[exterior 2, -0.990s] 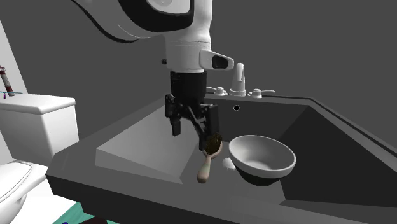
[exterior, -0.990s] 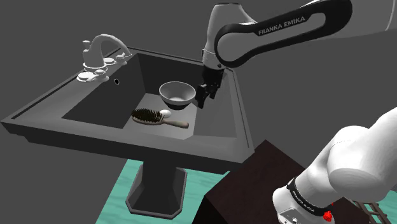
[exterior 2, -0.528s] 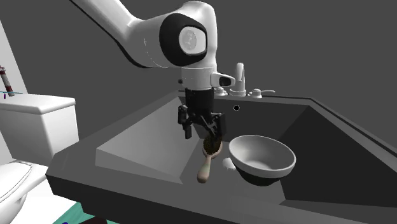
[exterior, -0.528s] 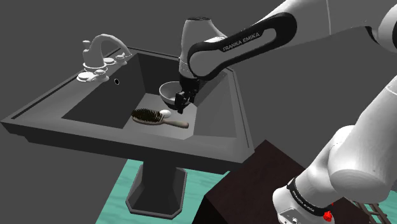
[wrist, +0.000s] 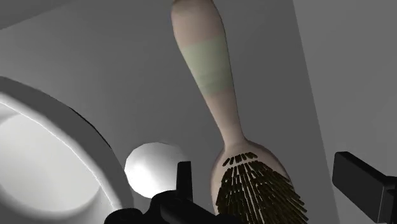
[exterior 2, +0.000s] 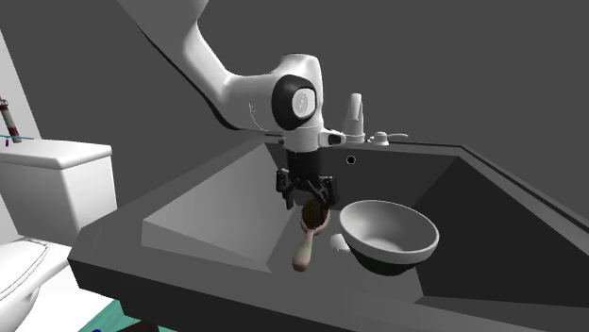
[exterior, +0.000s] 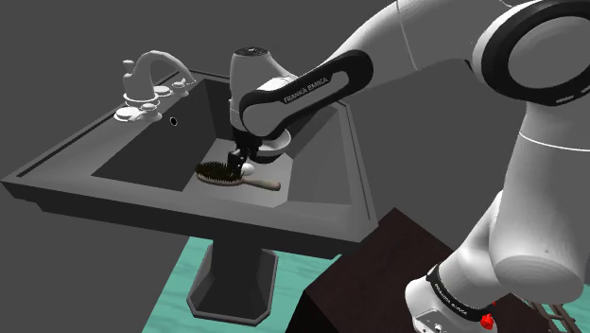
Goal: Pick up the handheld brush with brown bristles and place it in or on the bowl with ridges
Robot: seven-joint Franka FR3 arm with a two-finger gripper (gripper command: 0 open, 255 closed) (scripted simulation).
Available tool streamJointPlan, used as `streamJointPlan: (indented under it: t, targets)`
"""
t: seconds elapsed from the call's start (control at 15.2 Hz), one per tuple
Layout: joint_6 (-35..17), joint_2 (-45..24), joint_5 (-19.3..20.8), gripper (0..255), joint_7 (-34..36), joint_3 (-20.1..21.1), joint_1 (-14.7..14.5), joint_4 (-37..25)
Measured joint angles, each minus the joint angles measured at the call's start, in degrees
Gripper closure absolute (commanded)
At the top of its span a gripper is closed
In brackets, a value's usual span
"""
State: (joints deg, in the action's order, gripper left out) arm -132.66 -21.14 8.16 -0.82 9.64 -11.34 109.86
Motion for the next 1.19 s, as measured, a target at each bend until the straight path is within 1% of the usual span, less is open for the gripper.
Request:
streamJointPlan:
  t: [0.07, 0.4, 0.59, 1.06, 1.12, 1.19]
  targets:
    - [-0.3, -2.1, 0.6, 0, -0.1, -0.1, -0.4, -2.0]
    - [-2.4, -6.2, 1.8, 0, 0.2, -0.4, -1.1, -4.1]
    - [-4.2, -7.4, 2.2, 0, 0.5, -0.6, -1.2, -3.5]
    - [-4.6, -8.1, 2.4, 0, 0.6, -0.7, -1.3, -3.8]
    - [-4.6, -8.1, 2.4, 255, 0.6, -0.7, -1.3, -3.8]
    - [-4.6, -8.0, 2.4, 255, 0.6, -0.7, -1.3, -3.8]
